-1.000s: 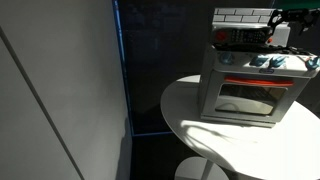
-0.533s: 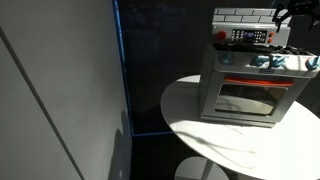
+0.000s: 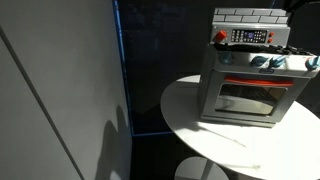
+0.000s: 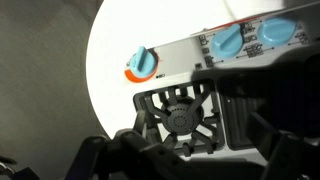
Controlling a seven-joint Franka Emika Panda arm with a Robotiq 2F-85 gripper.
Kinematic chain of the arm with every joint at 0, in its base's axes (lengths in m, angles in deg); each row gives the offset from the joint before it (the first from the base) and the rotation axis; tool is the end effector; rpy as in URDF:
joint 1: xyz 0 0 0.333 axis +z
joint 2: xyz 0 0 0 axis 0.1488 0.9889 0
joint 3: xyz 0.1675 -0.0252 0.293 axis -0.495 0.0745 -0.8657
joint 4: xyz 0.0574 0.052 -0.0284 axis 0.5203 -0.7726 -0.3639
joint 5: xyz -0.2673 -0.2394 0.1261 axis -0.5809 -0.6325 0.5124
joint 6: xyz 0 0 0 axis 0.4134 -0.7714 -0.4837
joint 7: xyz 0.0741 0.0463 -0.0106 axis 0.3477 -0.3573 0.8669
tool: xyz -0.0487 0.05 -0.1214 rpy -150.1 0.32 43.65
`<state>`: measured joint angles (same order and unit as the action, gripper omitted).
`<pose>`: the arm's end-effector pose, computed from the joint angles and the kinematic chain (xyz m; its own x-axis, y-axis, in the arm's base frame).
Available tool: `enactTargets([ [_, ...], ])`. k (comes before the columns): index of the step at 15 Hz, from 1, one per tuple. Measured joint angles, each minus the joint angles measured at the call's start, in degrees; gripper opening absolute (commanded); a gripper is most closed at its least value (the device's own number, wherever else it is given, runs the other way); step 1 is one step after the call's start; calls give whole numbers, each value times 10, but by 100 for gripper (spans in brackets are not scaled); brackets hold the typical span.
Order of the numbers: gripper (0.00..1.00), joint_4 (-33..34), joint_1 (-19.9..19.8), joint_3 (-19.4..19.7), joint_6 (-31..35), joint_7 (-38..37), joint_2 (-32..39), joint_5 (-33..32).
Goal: Press a button on the stove
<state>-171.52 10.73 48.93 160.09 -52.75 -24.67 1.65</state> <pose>0.5798 -0.0170 0.5484 0.7837 -0.6164 0.0760 -0.6210 -0.7759 0.1108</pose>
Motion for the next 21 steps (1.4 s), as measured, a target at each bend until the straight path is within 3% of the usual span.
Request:
enactTargets([
  [9,100,-47,0,-11,-61,150,-110,43],
  [16,100,-90,0,-27,-79,167,-203,68],
  [21,100,-104,-2,-29,-88,167,-226,82],
])
